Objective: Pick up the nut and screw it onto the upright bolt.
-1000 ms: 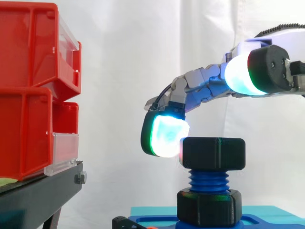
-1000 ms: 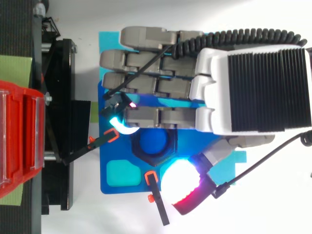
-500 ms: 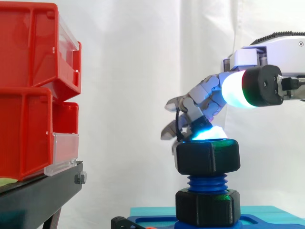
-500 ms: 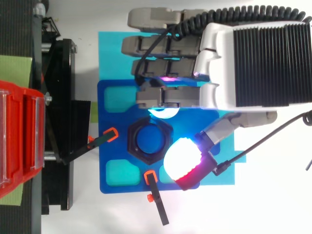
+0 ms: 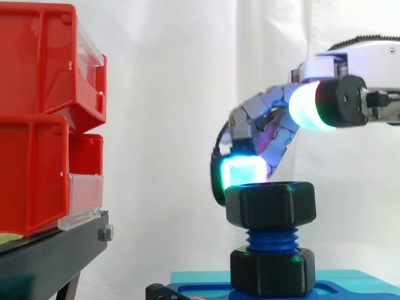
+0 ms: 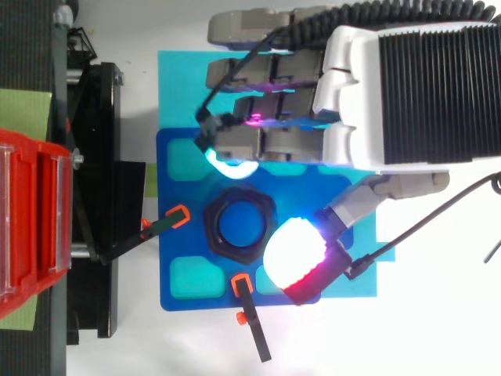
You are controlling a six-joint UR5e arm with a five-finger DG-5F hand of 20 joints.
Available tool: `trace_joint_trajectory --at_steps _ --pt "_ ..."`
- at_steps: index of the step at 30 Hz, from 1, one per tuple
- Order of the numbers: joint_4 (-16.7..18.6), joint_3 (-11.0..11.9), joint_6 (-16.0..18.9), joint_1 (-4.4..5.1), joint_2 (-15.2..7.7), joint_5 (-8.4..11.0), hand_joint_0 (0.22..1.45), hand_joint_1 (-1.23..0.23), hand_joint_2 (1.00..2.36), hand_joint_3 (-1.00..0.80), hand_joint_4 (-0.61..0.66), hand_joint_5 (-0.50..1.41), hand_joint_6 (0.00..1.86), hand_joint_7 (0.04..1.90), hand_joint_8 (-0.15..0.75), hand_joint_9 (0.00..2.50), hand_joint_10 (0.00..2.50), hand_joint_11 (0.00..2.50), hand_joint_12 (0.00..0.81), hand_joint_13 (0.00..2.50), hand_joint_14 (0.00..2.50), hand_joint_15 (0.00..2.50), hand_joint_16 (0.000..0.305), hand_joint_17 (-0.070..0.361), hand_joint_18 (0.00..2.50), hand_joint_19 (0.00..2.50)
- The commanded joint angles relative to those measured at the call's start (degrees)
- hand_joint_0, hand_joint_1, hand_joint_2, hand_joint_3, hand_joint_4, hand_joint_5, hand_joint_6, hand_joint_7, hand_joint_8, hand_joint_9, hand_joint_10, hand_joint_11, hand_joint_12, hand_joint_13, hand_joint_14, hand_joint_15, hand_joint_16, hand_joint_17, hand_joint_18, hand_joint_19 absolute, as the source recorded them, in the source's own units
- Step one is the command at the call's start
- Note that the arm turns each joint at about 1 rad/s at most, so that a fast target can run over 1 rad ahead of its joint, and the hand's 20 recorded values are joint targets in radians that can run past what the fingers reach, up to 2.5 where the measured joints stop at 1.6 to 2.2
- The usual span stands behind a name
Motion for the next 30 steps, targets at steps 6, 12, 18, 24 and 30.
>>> trace_joint_trajectory --at_steps 6,12,18,24,30 --pt "-1.7 2.5 -0.2 -0.03 0.0 -1.11 0.49 -0.09 1.00 -0.50 0.23 -0.11 0.50 0.84 0.271 0.90 0.00 0.00 0.262 0.60 0.00 0.00 0.021 0.047 0.19 0.00" --pt "-0.5 2.5 -0.2 0.59 0.0 -0.85 0.48 -0.09 1.00 -0.50 0.21 -0.13 0.50 0.75 0.262 0.86 0.00 0.00 0.273 0.56 0.00 0.00 0.024 0.054 0.17 0.00" --pt "0.3 2.4 -0.2 1.64 -0.1 -0.58 0.48 -0.07 1.00 -0.50 0.21 -0.13 0.50 0.73 0.258 0.80 0.00 0.00 0.287 0.51 0.00 0.00 0.027 0.060 0.12 0.00" --pt "0.3 2.4 0.4 2.96 -0.6 0.74 0.48 -0.07 1.00 -0.50 0.22 -0.11 0.50 0.76 0.257 0.79 0.00 0.00 0.286 0.49 0.00 0.00 0.027 0.060 0.11 0.00" --pt "0.3 2.4 1.3 3.14 -1.8 0.91 0.48 -0.07 1.00 -0.50 0.22 -0.10 0.50 0.78 0.264 0.79 0.00 0.00 0.286 0.48 0.00 0.00 0.026 0.060 0.10 0.00"
